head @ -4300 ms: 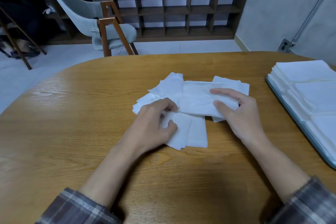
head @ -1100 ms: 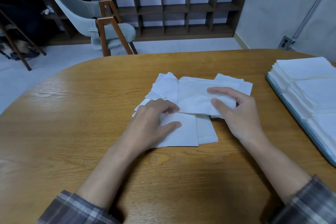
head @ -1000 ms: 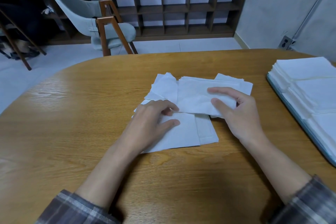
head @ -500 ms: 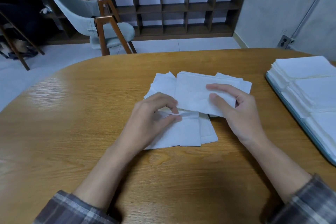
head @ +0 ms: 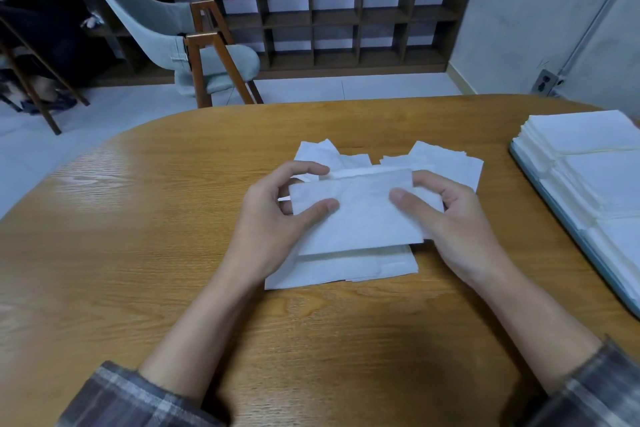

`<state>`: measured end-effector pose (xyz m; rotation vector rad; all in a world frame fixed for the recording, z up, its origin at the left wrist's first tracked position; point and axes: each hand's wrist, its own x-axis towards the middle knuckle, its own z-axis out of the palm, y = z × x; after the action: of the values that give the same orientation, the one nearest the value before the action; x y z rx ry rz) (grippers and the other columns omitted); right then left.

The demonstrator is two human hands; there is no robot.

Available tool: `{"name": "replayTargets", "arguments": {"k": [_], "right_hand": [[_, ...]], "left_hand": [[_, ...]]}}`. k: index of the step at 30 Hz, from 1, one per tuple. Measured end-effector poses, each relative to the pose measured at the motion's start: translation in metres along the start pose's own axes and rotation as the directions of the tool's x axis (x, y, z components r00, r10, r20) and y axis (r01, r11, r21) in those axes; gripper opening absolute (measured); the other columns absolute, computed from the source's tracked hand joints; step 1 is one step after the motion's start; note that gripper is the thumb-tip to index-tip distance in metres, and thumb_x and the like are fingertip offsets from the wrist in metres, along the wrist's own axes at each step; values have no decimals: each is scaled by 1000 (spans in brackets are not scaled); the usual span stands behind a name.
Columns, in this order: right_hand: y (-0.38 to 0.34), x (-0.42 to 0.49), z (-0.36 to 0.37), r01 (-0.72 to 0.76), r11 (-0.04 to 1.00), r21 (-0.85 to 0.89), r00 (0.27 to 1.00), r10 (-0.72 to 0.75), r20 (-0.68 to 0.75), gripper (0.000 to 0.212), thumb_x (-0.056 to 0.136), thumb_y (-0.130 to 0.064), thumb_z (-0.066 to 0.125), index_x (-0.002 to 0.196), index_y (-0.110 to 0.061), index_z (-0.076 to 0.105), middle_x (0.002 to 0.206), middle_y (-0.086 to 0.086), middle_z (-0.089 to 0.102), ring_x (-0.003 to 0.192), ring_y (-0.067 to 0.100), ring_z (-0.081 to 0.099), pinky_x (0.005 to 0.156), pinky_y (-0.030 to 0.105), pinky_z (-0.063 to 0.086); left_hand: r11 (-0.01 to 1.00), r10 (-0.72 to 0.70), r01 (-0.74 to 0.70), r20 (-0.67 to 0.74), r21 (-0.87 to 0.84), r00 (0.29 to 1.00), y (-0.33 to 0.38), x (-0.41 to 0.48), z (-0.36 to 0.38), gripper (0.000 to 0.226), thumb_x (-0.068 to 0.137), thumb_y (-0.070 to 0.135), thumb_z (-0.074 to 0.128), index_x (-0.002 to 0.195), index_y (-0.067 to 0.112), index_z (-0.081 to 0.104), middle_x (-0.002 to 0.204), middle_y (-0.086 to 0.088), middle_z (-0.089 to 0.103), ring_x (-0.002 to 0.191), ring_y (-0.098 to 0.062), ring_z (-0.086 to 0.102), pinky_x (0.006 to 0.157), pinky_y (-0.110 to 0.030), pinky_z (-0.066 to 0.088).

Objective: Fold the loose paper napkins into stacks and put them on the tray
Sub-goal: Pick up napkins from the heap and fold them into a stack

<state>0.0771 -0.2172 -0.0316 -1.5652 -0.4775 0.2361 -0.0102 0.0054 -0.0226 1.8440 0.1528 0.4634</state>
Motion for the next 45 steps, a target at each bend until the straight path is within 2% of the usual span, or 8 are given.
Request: {"name": "replayTargets", "arguments": {"k": [10, 13, 17, 23, 25, 29, 35, 45], "right_hand": [[-1, -3, 10, 22, 1000, -8, 996, -21, 91, 52, 98, -12, 71, 141, -37, 56, 127, -13, 70, 114, 9, 69, 90, 26, 59], [-1, -4, 9, 48, 999, -12, 995, -47, 91, 61, 99, -13, 71, 147, -43, 48, 134, -8, 68, 118, 14, 69, 93, 32, 61], [-1, -3, 4, 60, 995, 77, 994, -66, 84, 70, 95, -15, 73, 149, -48, 43, 132, 6, 69, 116, 24, 71, 93, 42, 61], [3, 1, 1, 63, 981, 181, 991, -83, 101, 57, 93, -15, 73, 141, -39, 54, 135, 9, 65, 124, 31, 66, 103, 56, 55], [4, 1, 0, 102, 991, 84, 988, -110, 109, 44, 94, -17, 72, 134, -31, 63, 137, -2, 65, 130, 22, 61, 110, 50, 51], [4, 1, 3, 140, 977, -160, 989, -129, 79, 27, 97, -6, 72, 118, -22, 77, 122, -20, 74, 126, -4, 60, 104, 11, 40], [7, 6, -6, 117, 962, -246, 974, -160, -163, 31, 98, 1, 68, 116, -22, 78, 117, -23, 75, 118, -10, 61, 94, 2, 39], [8, 7, -5, 130, 958, -257, 970, -176, -167, 32, 98, -1, 67, 118, -24, 77, 118, -28, 73, 120, -11, 60, 96, 2, 38]], "left_hand": [[990, -72, 72, 5, -119, 997, 1, -5, 12, 34, 86, 1, 83, 117, 9, 72, 71, 9, 63, 44, 1, 54, 47, -9, 40], [997, -53, 52, -14, -49, 998, 0, -4, 12, 34, 86, 9, 86, 116, 18, 73, 79, 11, 63, 56, -1, 53, 55, -13, 42], [998, -56, 58, -48, 34, 997, -2, -5, 12, 43, 88, 29, 85, 126, 34, 66, 124, 12, 65, 104, 0, 64, 81, -16, 51], [954, -133, 169, 154, -248, 979, 12, -9, 10, 52, 94, 11, 76, 138, 27, 55, 109, -3, 81, 95, -22, 79, 77, -31, 64], [959, -107, 137, 129, -248, 986, 10, -8, 11, 54, 92, 6, 78, 138, 26, 54, 108, -3, 81, 91, -24, 80, 68, -33, 64], [1000, -16, 16, 12, -27, 1000, 0, -8, 12, 61, 90, 16, 83, 139, 35, 52, 96, 9, 76, 78, -7, 73, 64, -22, 55], [832, 25, -103, 149, 545, 989, -22, -1, 3, 49, 83, 42, 85, 126, 43, 62, 100, 21, 70, 98, 0, 64, 87, -33, 54], [891, 35, -114, 184, 440, 982, -23, 1, 4, 18, 79, 27, 91, 87, 28, 75, 87, 14, 73, 91, -4, 68, 83, -24, 49]]}}
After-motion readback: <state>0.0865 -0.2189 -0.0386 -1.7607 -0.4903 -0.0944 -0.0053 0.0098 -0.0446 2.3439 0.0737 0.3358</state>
